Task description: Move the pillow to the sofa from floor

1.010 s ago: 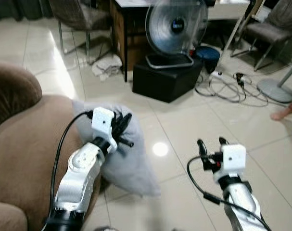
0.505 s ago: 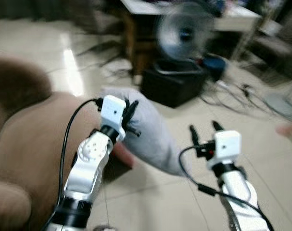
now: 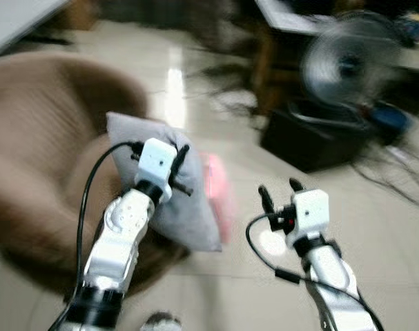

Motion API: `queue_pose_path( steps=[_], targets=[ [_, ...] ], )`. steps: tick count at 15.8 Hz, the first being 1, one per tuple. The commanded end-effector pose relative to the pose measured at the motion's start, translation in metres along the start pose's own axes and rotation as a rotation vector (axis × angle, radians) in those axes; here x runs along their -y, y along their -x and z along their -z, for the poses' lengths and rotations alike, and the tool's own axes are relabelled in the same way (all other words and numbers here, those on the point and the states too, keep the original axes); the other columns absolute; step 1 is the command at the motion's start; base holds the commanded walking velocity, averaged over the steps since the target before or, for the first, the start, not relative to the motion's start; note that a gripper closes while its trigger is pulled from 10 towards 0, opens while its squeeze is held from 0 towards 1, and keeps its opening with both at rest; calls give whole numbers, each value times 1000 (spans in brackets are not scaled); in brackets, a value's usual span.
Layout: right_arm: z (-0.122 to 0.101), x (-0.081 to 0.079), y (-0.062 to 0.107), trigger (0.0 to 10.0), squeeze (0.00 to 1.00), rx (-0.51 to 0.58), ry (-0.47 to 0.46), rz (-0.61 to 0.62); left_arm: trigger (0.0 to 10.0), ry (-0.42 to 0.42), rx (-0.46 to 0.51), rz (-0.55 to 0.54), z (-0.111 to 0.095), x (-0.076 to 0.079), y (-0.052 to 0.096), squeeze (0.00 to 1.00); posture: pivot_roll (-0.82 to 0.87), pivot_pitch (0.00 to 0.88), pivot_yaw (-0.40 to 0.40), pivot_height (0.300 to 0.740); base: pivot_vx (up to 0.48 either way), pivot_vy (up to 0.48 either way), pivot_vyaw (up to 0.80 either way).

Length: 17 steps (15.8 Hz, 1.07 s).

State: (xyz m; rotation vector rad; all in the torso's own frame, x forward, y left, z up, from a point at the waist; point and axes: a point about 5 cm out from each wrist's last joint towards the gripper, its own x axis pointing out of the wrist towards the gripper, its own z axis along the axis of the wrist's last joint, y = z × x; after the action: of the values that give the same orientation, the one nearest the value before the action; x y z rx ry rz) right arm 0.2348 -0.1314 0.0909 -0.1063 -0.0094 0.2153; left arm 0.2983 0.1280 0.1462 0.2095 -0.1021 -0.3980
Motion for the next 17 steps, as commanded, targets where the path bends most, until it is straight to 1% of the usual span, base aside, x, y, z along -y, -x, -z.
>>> queue_pose_path(
  steps=[1, 2, 3, 5, 6, 7, 9, 10, 12, 13, 14, 15, 16, 17],
  targets=[
    [2, 3, 1, 10000, 0, -6, 5, 19, 10000, -23, 60, 5, -16, -2, -8, 0, 102, 17, -50, 740, 360, 0, 800],
    [4, 4, 3, 10000, 0, -9, 12, 29, 10000, -10, 60, 15, -16, 0, -13, 0, 102, 17, -50, 740, 360, 0, 800],
    [5, 7, 4, 10000, 0, -9, 22, 50, 10000, 24, 52, 27, -13, 4, -19, 0, 76, 0, -20, 740, 360, 0, 800],
    [4, 17, 7, 10000, 0, -4, 23, 105, 10000, 76, 43, 39, -10, 11, -32, 0, 66, 0, -11, 740, 360, 0, 800],
    [8, 23, 10, 10000, 0, -21, 32, 134, 10000, 86, 43, 71, -11, 18, -42, 0, 56, 0, -16, 740, 360, 0, 800],
    [9, 24, 11, 10000, 0, -24, 32, 139, 10000, 86, 44, 83, -11, 21, -45, 0, 55, 0, -18, 740, 364, 0, 800],
    [11, 22, 11, 10000, 0, -34, 50, 126, 10000, 64, 36, 129, -10, 28, -58, 0, 49, 0, -19, 740, 360, 0, 800],
    [10, 22, 11, 10000, 0, -33, 52, 125, 10000, 58, 35, 138, -11, 30, -61, 0, 46, 1, -19, 740, 364, 0, 800],
    [11, 23, 12, 10000, 0, -38, 51, 123, 10000, 44, 38, 160, -13, 37, -74, 0, 42, 12, -19, 740, 364, 0, 731],
    [13, 22, 12, 10000, 0, -48, 24, 125, 10000, 26, 40, 151, -14, 36, -79, 0, 42, 12, -22, 740, 360, 0, 0],
    [14, 22, 13, 10000, 0, -52, 2, 128, 10000, 14, 40, 144, -15, 35, -81, 0, 43, 15, -24, 740, 360, 0, 0],
    [16, 16, 15, 10000, 0, -60, 2, 72, 10000, -12, 17, 96, -15, 25, -87, 0, 46, 15, -33, 740, 0, 0, 0],
    [17, 11, 16, 10000, 0, -68, -6, 28, 10000, -40, -1, 70, -12, 12, -89, 0, 47, 16, -38, 740, 0, 0, 0],
    [18, 10, 16, 10000, 0, -74, -15, 12, 10000, -55, -7, 65, -11, 8, -89, 0, 49, 16, -43, 740, 0, 0, 0]
  ],
)
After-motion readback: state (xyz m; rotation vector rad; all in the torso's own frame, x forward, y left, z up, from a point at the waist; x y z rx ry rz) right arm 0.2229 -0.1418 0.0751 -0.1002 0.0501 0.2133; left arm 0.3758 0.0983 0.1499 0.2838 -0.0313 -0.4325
